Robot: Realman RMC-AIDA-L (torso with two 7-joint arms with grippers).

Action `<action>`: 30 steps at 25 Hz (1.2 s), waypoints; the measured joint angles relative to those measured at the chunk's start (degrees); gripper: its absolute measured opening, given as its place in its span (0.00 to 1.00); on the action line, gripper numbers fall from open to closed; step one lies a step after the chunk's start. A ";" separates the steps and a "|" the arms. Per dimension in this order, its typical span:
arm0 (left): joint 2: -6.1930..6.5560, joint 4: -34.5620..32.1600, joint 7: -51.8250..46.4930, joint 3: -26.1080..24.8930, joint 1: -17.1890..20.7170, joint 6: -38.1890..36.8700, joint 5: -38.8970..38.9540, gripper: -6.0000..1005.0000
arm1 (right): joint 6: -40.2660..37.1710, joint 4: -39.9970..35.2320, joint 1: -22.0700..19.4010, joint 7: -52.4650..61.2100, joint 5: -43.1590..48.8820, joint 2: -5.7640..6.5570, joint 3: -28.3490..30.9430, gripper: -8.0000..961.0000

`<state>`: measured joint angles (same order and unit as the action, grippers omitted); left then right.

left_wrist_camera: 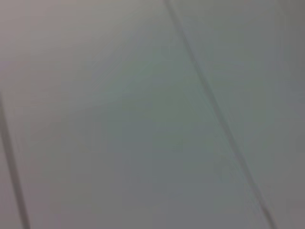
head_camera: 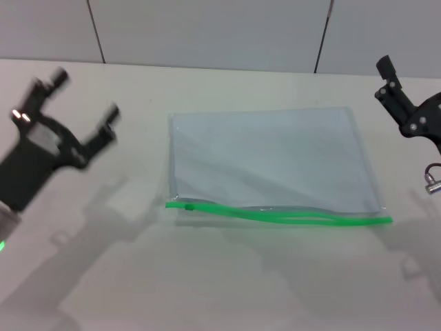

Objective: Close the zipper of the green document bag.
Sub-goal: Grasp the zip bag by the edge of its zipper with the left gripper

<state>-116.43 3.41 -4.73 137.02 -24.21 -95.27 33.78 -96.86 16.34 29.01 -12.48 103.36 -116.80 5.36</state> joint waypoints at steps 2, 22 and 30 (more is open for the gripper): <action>0.00 1.28 0.58 0.00 0.20 0.10 -3.41 0.87 | -0.29 -0.04 0.06 0.00 0.00 0.04 0.00 0.91; -0.19 2.56 19.62 -0.29 -0.20 14.68 -21.25 0.88 | -0.70 -0.09 0.10 0.00 0.00 0.09 0.00 0.91; -0.09 1.27 20.54 0.04 -4.47 19.55 -22.06 0.87 | -0.70 0.09 0.33 0.00 0.00 0.09 0.00 0.91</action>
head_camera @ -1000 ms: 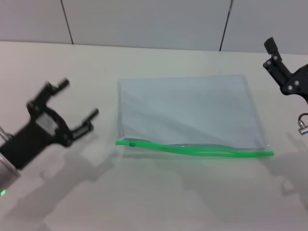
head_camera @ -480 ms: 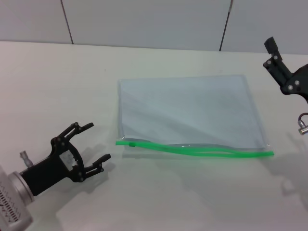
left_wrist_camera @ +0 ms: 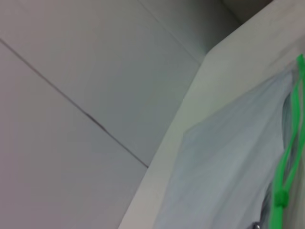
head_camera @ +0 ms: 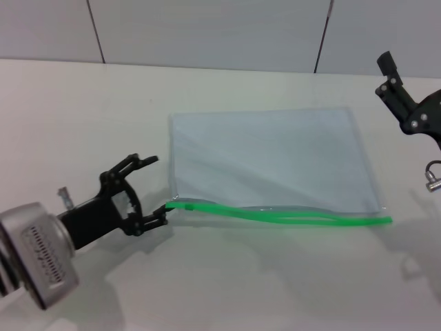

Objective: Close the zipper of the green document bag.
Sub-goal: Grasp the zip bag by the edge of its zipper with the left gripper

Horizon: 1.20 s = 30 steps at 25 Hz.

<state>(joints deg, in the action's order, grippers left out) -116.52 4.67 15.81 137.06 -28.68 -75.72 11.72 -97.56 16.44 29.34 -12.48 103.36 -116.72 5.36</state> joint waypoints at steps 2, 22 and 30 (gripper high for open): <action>0.03 -0.58 0.01 0.00 -1.03 1.30 -1.27 0.87 | 0.00 0.08 0.05 0.00 0.00 0.00 0.00 0.91; 0.15 -3.93 0.68 -0.04 -6.41 11.22 -6.66 0.87 | -0.84 0.26 0.28 0.00 0.00 -0.09 -0.19 0.92; 0.09 -4.54 1.37 -0.04 -7.49 12.88 -8.16 0.88 | -0.88 0.35 0.77 0.00 0.00 -0.16 -0.73 0.92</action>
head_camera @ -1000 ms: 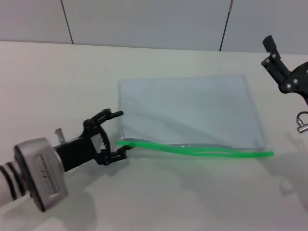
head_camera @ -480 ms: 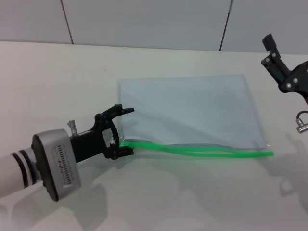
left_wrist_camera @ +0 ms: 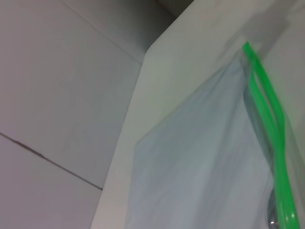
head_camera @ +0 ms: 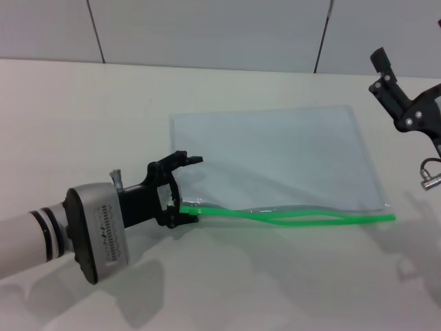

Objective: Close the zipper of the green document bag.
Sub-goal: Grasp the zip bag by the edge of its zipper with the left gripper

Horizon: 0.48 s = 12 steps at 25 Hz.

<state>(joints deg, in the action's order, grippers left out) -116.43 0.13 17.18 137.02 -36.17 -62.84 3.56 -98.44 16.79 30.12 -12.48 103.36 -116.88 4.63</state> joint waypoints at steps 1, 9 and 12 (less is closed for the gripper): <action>-0.02 -0.01 0.03 0.00 -0.07 0.00 -0.28 0.88 | 0.00 0.00 0.04 0.00 0.00 -0.02 0.00 0.92; 0.00 -0.33 0.69 0.00 -0.51 1.73 -3.27 0.74 | 0.00 0.00 0.12 0.00 0.00 -0.02 -0.12 0.92; -0.02 -0.97 1.82 -0.01 -0.48 2.75 -3.45 0.67 | 0.00 0.00 0.12 0.00 0.00 -0.01 -0.16 0.92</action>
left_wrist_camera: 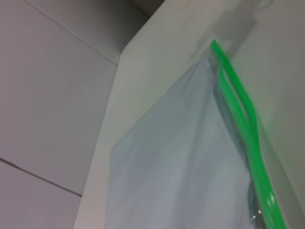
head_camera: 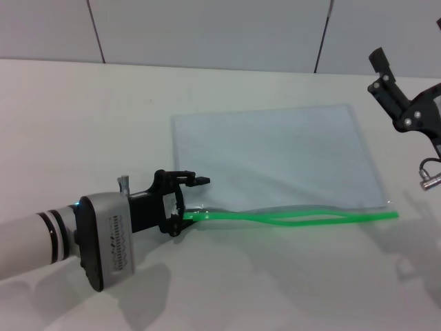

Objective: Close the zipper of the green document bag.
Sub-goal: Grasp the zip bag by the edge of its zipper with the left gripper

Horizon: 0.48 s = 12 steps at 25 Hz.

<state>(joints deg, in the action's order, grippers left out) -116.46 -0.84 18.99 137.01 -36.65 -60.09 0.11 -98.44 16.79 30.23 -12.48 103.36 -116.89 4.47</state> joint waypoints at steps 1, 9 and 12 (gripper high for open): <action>-0.01 -0.11 0.18 -0.02 0.04 0.09 0.02 0.62 | 0.00 0.00 0.00 0.00 0.00 0.00 -0.10 0.92; -0.14 -0.83 2.93 -0.75 0.46 0.18 0.43 0.28 | 0.00 -0.11 0.16 0.00 0.00 0.09 -1.33 0.92; -0.14 -1.29 5.16 -0.80 0.72 0.18 0.81 0.20 | 0.00 -0.09 0.18 0.00 0.00 0.09 -1.40 0.92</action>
<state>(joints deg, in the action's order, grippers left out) -116.59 -2.13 24.15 136.21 -35.92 -59.91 0.92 -98.44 16.70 30.41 -12.48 103.36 -116.80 3.07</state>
